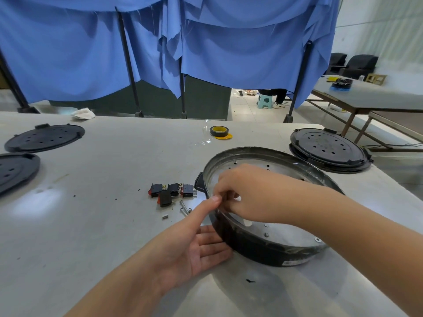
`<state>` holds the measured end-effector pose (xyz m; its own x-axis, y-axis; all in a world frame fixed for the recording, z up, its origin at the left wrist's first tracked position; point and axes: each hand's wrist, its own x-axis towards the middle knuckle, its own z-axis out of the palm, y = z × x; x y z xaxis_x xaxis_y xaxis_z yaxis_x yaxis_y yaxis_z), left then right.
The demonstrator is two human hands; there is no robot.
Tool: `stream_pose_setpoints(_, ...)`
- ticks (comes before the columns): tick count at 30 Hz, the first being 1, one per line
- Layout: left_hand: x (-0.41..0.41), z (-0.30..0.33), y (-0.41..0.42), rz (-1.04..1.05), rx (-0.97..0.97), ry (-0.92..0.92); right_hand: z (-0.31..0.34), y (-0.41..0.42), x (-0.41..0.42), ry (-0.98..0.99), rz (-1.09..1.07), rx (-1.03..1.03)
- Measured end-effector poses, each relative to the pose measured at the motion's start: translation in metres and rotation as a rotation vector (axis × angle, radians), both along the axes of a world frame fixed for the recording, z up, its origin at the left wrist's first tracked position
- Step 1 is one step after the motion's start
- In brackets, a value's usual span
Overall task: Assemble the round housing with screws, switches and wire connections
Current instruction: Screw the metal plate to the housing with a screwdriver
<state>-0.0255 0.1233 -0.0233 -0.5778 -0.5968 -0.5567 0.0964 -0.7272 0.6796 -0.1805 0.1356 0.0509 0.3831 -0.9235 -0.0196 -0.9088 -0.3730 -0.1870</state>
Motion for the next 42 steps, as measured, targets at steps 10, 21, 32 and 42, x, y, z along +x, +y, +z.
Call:
stream_pose_setpoints(10, 0.0, 0.001, -0.001, -0.008, -0.002, -0.005, 0.002, 0.0, 0.0, 0.007, 0.004, 0.011)
stream_pose_setpoints(21, 0.001, 0.001, 0.0, -0.009, -0.012, -0.01, -0.001, 0.003, -0.002, 0.005, 0.009, -0.014)
stream_pose_setpoints(32, 0.001, 0.001, -0.001, -0.013, -0.018, -0.009, -0.001, 0.002, -0.009, -0.061, -0.033, -0.065)
stream_pose_setpoints(42, 0.001, 0.0, -0.002, 0.025, -0.041, -0.013, 0.027, 0.027, -0.117, -0.341, -0.535, -0.258)
